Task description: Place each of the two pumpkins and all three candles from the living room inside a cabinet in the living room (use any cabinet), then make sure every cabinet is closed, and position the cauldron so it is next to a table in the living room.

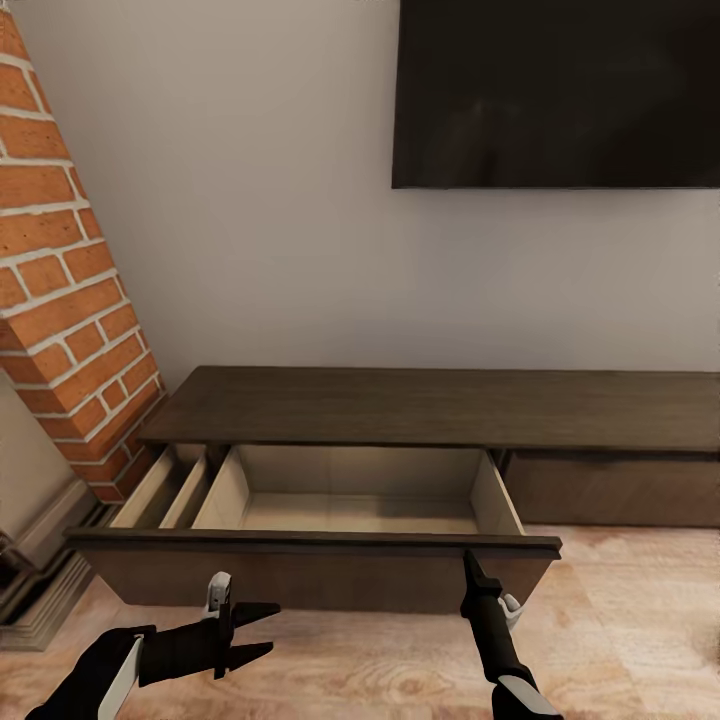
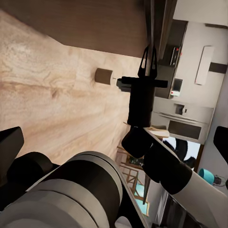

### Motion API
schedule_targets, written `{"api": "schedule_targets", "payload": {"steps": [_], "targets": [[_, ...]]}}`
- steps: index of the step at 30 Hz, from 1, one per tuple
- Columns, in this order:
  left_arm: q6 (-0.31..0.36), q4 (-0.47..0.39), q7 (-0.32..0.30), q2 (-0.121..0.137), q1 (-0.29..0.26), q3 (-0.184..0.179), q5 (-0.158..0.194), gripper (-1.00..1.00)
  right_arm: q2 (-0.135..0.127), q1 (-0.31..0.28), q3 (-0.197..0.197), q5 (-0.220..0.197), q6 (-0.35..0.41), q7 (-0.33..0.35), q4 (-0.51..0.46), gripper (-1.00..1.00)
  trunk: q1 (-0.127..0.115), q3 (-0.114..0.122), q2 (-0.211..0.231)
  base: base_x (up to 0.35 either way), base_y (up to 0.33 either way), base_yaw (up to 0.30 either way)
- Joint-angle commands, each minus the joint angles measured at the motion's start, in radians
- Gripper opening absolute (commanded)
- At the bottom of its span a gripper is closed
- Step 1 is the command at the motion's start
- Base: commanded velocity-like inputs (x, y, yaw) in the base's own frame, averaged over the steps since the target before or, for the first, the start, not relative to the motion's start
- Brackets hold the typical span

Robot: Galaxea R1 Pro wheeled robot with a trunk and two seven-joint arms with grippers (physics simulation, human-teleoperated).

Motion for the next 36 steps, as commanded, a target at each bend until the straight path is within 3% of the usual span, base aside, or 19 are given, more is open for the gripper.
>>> {"api": "schedule_targets", "payload": {"steps": [1,36], "targets": [[0.000,0.000,0.000,0.000,0.000,0.000,0.000,1.00,0.000,0.000,-0.011,-0.004,0.003,0.006,0.000,-1.00,0.000,0.000,0.000,-0.066,0.000,0.000],[0.000,0.000,0.001,0.000,0.000,0.000,0.000,1.00,0.000,0.001,-0.011,-0.004,0.003,0.006,0.000,-1.00,0.000,0.000,0.000,-0.040,0.000,0.000]]}}
